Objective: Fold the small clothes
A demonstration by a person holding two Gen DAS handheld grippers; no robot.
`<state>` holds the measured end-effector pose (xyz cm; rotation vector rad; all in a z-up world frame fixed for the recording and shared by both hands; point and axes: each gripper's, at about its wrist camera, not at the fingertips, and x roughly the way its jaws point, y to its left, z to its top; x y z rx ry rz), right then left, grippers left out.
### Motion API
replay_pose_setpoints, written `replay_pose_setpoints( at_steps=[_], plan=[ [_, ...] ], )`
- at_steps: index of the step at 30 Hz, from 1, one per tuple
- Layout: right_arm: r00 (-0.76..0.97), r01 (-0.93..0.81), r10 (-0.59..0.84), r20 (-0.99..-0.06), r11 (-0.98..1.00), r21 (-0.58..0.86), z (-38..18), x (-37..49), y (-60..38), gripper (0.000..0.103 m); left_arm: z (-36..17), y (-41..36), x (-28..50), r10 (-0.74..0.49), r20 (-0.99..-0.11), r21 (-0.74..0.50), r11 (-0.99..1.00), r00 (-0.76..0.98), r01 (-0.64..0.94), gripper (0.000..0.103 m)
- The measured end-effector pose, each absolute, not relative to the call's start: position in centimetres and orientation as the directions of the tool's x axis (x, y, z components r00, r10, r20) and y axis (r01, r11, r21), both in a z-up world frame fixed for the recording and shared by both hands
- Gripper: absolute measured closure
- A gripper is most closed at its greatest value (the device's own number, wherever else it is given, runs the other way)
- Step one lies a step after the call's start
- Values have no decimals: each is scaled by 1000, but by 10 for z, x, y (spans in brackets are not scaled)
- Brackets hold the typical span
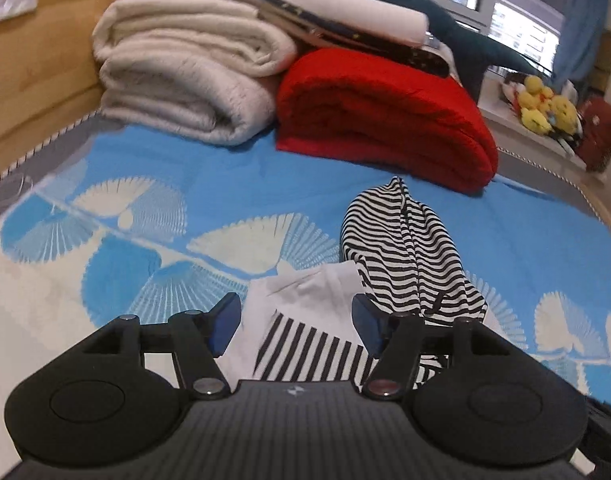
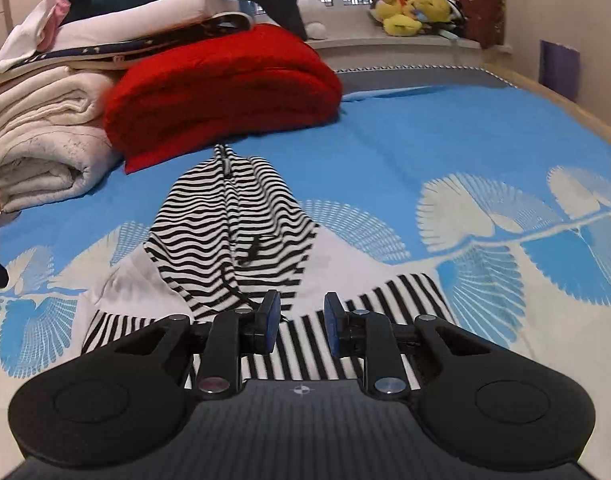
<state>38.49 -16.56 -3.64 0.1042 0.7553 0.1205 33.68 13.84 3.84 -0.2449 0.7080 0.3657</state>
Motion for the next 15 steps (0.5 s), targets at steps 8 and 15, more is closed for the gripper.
replay_pose_setpoints(
  at_steps=[8, 15],
  plan=[
    [729, -124, 140, -670, 990, 72, -35, 382, -142, 78, 51, 134, 333, 261, -600, -74, 923, 756, -377, 35],
    [766, -178, 127, -630, 984, -18, -18, 371, -143, 78, 60, 136, 329, 266, -530, -105, 922, 805, -374, 33]
  ],
)
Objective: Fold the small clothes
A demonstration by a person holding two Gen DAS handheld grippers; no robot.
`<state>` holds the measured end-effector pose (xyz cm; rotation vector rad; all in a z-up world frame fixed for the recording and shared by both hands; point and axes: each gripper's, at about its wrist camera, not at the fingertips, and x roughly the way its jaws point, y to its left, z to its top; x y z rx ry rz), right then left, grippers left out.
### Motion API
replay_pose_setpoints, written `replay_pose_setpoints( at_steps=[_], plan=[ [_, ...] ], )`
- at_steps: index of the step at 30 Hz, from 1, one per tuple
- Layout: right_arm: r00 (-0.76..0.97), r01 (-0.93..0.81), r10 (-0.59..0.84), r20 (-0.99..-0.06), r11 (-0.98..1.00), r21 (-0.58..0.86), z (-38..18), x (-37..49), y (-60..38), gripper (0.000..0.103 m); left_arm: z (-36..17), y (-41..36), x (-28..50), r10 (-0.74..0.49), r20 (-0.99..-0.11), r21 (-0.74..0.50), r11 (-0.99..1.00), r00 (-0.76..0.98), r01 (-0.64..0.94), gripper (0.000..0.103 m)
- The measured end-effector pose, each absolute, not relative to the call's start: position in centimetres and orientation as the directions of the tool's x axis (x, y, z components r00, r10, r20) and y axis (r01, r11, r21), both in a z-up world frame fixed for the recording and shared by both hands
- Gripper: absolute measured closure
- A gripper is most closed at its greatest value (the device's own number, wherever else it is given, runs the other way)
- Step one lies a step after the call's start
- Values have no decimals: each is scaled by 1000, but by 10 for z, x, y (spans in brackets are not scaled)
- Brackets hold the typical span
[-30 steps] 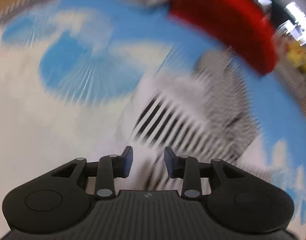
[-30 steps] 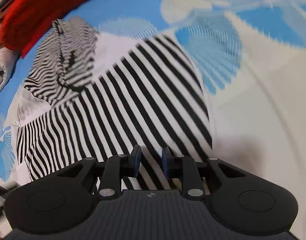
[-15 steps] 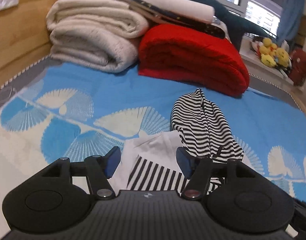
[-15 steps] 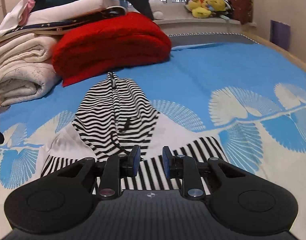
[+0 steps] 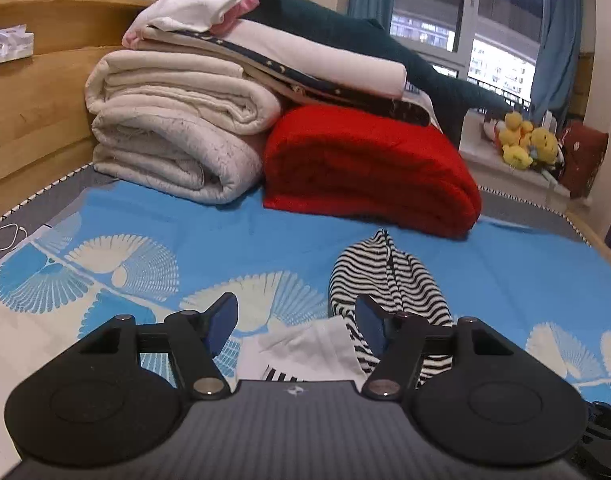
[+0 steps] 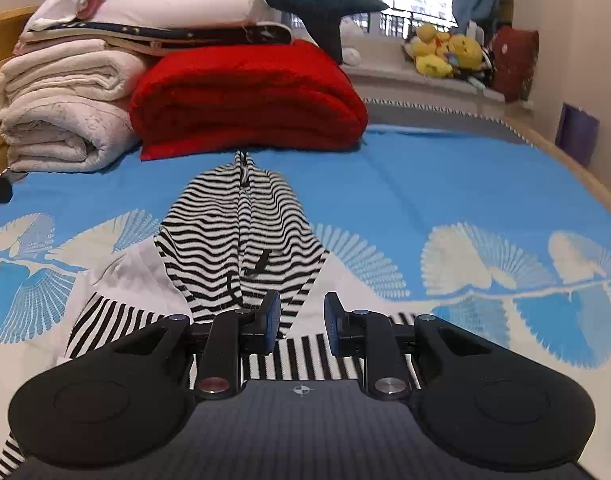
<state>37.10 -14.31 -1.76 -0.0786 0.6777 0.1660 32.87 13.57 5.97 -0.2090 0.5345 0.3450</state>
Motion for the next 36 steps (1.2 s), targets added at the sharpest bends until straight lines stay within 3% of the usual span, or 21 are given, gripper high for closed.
replay_pose_setpoints(
  at_steps=[4, 12, 19, 24, 26, 31, 36],
  plan=[
    [779, -187, 134, -612, 982, -23, -9, 369, -155, 78, 59, 143, 330, 243, -531, -132, 923, 812, -362, 34],
    [800, -163, 120, -587, 986, -20, 13, 367, -195, 77, 32, 142, 343, 240, -586, -70, 937, 774, -343, 73],
    [759, -155, 99, -643, 987, -32, 5, 368, -224, 77, 22, 132, 349, 199, -586, -37, 962, 786, -271, 75],
    [711, -206, 86, -698, 974, -91, -6, 370, -232, 77, 2, 142, 370, 109, -655, -97, 969, 748, -227, 75],
    [677, -209, 99, -729, 976, -62, -12, 373, -238, 77, -12, 152, 391, 90, -698, -140, 956, 710, -259, 75],
    [648, -178, 102, -755, 984, -21, -21, 380, -249, 77, -40, 162, 461, 108, -741, -80, 966, 663, -247, 75],
    [637, -148, 88, -766, 989, -10, -25, 390, -255, 77, -53, 180, 541, 95, -729, -124, 956, 678, -267, 75]
  ],
)
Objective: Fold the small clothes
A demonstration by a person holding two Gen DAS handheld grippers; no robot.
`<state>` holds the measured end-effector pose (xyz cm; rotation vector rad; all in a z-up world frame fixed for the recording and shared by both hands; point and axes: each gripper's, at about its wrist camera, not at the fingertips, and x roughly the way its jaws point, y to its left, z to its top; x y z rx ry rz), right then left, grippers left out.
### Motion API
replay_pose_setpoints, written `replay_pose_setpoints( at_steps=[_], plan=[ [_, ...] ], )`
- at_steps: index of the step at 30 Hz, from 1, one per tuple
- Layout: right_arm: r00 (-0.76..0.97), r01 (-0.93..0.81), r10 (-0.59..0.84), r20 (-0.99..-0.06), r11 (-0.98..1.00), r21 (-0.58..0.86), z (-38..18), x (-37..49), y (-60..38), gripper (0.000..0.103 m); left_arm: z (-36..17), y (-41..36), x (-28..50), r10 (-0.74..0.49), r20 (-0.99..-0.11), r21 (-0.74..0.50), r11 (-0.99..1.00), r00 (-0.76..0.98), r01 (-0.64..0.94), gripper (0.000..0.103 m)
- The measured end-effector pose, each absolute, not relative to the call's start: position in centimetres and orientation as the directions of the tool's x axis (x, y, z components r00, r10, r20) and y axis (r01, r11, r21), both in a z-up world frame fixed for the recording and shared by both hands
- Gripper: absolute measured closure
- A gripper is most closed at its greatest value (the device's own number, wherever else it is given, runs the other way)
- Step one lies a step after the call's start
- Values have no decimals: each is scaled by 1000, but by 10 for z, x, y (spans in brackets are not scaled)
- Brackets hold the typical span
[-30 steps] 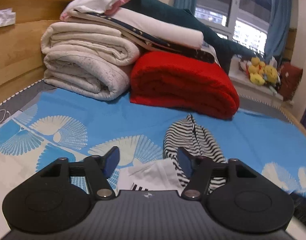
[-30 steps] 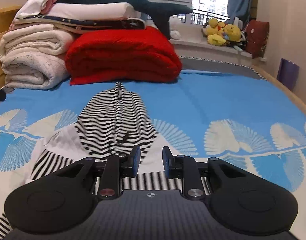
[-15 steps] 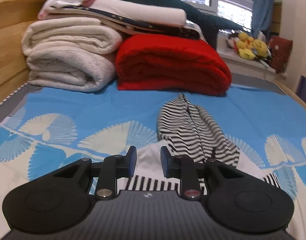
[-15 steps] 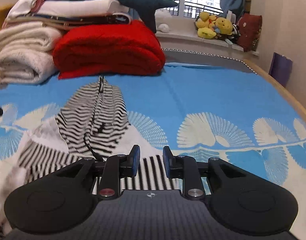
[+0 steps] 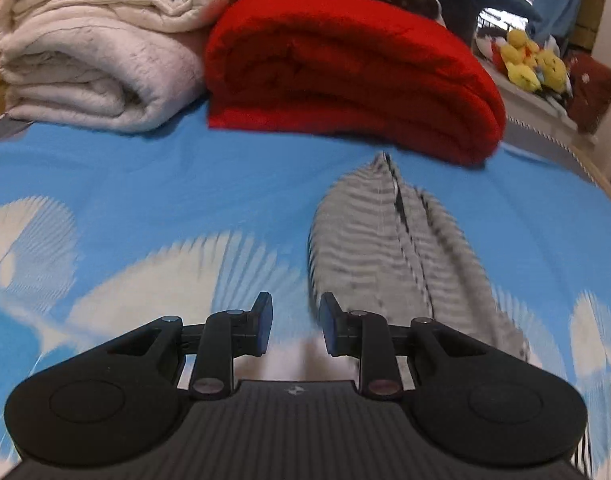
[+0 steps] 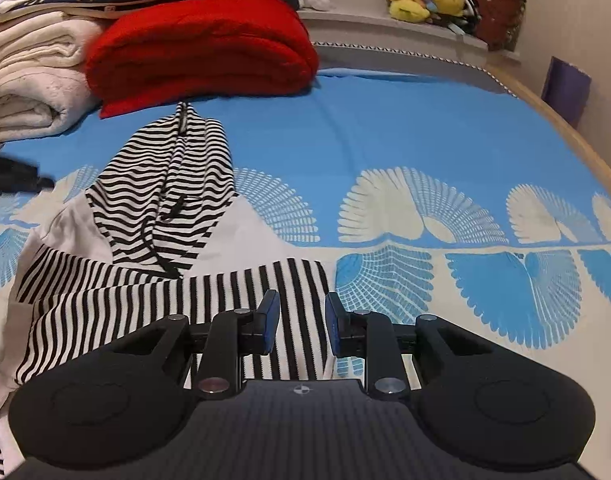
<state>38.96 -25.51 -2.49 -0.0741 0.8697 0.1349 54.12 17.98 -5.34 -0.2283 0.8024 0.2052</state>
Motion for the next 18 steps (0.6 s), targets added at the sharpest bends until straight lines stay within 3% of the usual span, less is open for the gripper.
replay_pose_setpoints(
  at_steps=[4, 7, 11, 16, 18],
  plan=[
    [618, -143, 75, -782, 990, -18, -34, 396, -257, 77, -63, 187, 609, 60, -715, -183, 945, 697, -269, 74],
    [609, -140, 58, -791, 990, -35, -40, 400, -257, 77, -70, 185, 659, 34, -716, -209, 943, 698, -260, 66],
    [608, -123, 44, -792, 992, -40, -42, 406, -260, 77, -86, 179, 714, 43, -748, -175, 950, 662, -260, 36],
    [606, -128, 39, -794, 991, -49, -43, 410, -259, 77, -115, 174, 751, 61, -792, -139, 951, 608, -276, 35],
    [604, -125, 42, -796, 991, -42, -44, 412, -258, 77, -127, 173, 754, 58, -810, -129, 953, 584, -274, 42]
  ],
)
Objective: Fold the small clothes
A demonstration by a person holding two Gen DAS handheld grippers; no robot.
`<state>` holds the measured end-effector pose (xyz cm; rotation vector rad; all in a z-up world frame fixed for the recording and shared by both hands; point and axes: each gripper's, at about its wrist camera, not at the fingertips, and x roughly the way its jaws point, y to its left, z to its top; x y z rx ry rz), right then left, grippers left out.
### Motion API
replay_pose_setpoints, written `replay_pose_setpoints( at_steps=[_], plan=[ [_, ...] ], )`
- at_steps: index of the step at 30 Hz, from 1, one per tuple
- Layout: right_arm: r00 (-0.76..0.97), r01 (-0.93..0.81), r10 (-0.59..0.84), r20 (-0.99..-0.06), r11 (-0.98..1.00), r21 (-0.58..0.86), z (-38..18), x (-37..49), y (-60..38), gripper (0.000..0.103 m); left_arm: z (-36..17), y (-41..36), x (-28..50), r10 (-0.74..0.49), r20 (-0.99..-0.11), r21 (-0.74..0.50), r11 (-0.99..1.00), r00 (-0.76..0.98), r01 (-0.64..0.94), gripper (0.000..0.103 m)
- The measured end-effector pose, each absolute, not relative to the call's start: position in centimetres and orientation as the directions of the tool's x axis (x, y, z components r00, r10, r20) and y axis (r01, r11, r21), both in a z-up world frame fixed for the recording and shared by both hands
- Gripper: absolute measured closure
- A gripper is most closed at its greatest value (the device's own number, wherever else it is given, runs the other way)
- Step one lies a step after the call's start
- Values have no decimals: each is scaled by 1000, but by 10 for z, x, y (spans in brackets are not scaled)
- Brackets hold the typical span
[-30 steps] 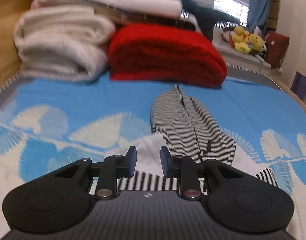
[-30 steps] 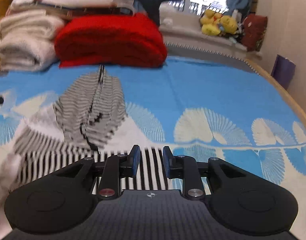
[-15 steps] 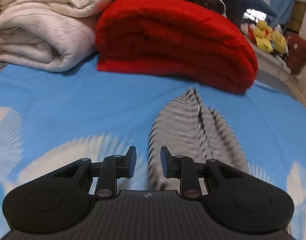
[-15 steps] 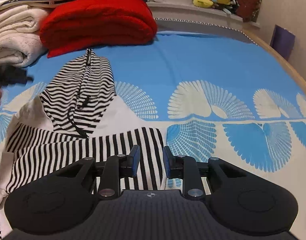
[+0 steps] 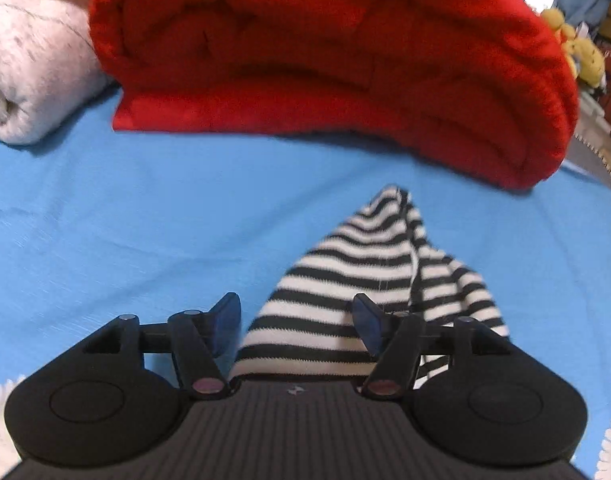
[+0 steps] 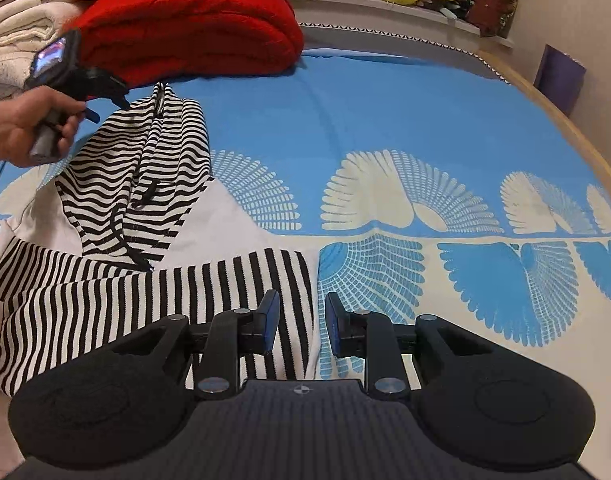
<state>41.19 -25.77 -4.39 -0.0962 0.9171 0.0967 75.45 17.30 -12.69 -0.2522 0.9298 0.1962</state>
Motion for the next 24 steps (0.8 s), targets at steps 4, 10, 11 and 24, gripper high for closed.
replay_pose_setpoints(
  at_steps=[4, 10, 11, 24],
  plan=[
    [600, -131, 47, -799, 991, -39, -45, 413, -254, 77, -127, 163, 748, 31, -811, -116, 971, 584, -211, 100],
    [613, -122, 54, -788, 992, -27, -36, 413, -259, 77, -55, 129, 652, -144, -683, -151, 987, 716, 54, 100],
    [620, -112, 55, -782, 994, -19, -32, 412, -261, 77, -41, 120, 622, -186, -665, -150, 982, 723, 114, 100],
    [738, 23, 86, -670, 988, 153, 19, 376, -299, 77, 1, 120, 268, -365, -749, -396, 916, 553, 68, 90]
  ],
)
